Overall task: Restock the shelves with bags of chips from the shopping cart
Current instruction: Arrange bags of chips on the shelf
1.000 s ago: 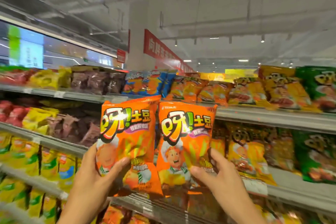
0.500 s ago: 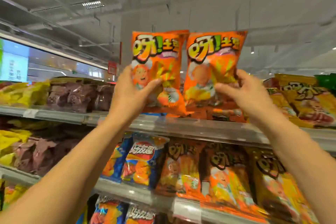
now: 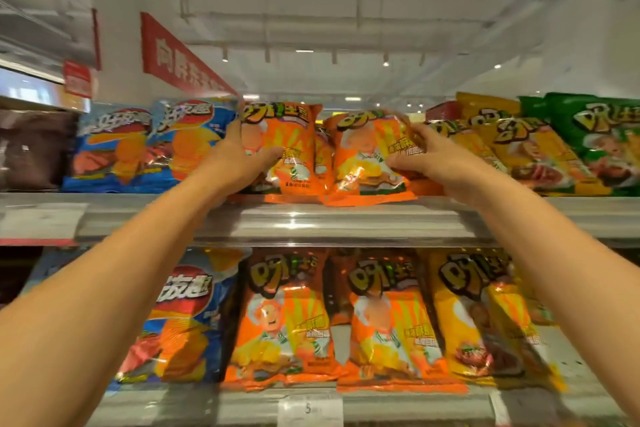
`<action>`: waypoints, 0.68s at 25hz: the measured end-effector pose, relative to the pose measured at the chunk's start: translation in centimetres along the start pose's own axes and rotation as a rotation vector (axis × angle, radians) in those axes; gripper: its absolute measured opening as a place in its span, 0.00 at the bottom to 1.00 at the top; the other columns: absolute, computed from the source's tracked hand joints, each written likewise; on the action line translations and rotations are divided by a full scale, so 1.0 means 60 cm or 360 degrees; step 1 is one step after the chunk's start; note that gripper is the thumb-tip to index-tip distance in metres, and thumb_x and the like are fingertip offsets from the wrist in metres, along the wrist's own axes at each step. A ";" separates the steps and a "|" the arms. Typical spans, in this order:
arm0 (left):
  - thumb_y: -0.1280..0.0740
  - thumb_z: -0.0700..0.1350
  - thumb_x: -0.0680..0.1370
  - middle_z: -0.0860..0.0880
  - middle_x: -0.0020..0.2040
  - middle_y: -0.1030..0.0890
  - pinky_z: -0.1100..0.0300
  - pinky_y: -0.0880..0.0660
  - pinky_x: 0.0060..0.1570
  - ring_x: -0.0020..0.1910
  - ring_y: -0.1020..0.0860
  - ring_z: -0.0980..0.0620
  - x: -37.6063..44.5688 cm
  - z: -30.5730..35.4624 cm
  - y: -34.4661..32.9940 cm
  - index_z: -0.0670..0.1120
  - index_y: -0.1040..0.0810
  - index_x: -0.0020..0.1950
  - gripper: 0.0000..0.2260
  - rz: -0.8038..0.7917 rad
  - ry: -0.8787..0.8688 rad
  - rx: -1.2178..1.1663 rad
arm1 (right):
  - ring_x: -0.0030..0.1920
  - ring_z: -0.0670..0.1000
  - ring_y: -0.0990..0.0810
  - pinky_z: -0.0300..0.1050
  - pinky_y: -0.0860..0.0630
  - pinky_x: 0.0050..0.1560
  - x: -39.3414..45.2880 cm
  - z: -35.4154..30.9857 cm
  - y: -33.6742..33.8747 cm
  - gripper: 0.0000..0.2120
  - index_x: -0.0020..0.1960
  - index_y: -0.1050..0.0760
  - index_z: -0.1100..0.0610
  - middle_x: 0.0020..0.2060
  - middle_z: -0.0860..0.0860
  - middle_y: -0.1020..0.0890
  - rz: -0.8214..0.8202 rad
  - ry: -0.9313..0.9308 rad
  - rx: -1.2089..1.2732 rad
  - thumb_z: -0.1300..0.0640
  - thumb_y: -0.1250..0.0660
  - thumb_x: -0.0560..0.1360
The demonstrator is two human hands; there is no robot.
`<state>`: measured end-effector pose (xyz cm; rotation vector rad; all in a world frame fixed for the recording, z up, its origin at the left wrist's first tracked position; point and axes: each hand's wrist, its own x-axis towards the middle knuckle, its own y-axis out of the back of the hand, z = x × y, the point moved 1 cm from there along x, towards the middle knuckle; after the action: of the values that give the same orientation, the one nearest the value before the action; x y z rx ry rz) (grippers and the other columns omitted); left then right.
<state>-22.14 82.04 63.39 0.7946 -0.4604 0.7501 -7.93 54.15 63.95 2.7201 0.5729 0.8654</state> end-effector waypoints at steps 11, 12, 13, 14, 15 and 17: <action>0.33 0.66 0.75 0.49 0.75 0.33 0.55 0.30 0.68 0.72 0.31 0.49 -0.019 -0.006 0.003 0.57 0.47 0.81 0.40 -0.0029 -0.0258 0.0247 | 0.78 0.60 0.40 0.62 0.38 0.76 0.000 0.005 -0.015 0.48 0.80 0.49 0.39 0.80 0.55 0.42 0.0199 0.0217 -0.1032 0.20 0.41 0.66; 0.35 0.66 0.77 0.46 0.79 0.39 0.49 0.38 0.74 0.78 0.40 0.45 -0.023 -0.002 -0.002 0.56 0.49 0.82 0.39 0.0117 -0.0411 0.0464 | 0.79 0.60 0.43 0.63 0.40 0.76 -0.002 0.004 -0.020 0.46 0.80 0.49 0.39 0.81 0.54 0.46 0.0220 0.0294 -0.1087 0.20 0.43 0.68; 0.38 0.66 0.79 0.45 0.80 0.42 0.45 0.43 0.77 0.80 0.45 0.43 -0.028 0.004 -0.006 0.55 0.49 0.83 0.37 0.0214 -0.0598 0.0647 | 0.80 0.60 0.46 0.63 0.43 0.77 -0.005 0.002 -0.024 0.45 0.80 0.49 0.39 0.81 0.53 0.48 0.0228 0.0403 -0.1142 0.21 0.45 0.69; 0.42 0.66 0.79 0.46 0.82 0.44 0.44 0.46 0.78 0.81 0.48 0.44 -0.033 0.010 -0.011 0.54 0.47 0.83 0.35 0.0210 -0.0750 0.0780 | 0.81 0.59 0.49 0.62 0.45 0.78 -0.005 0.000 -0.027 0.44 0.80 0.48 0.39 0.82 0.53 0.48 0.0217 0.0523 -0.1246 0.21 0.48 0.70; 0.46 0.66 0.79 0.48 0.82 0.45 0.45 0.48 0.79 0.82 0.51 0.45 -0.034 0.013 -0.014 0.54 0.46 0.83 0.34 0.0121 -0.0828 0.0860 | 0.81 0.58 0.49 0.62 0.47 0.79 -0.005 -0.001 -0.030 0.43 0.80 0.47 0.39 0.82 0.52 0.48 0.0178 0.0617 -0.1390 0.20 0.51 0.71; 0.51 0.68 0.79 0.52 0.83 0.45 0.49 0.52 0.80 0.82 0.52 0.51 -0.030 0.012 -0.018 0.55 0.45 0.82 0.34 -0.0121 -0.0795 0.0894 | 0.81 0.55 0.48 0.63 0.47 0.79 -0.003 -0.003 -0.036 0.44 0.80 0.46 0.40 0.82 0.49 0.44 0.0012 0.0661 -0.1570 0.20 0.60 0.70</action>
<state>-22.59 80.22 62.23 1.5348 -0.6720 0.6096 -8.78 56.02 63.28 1.6637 0.1182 1.2840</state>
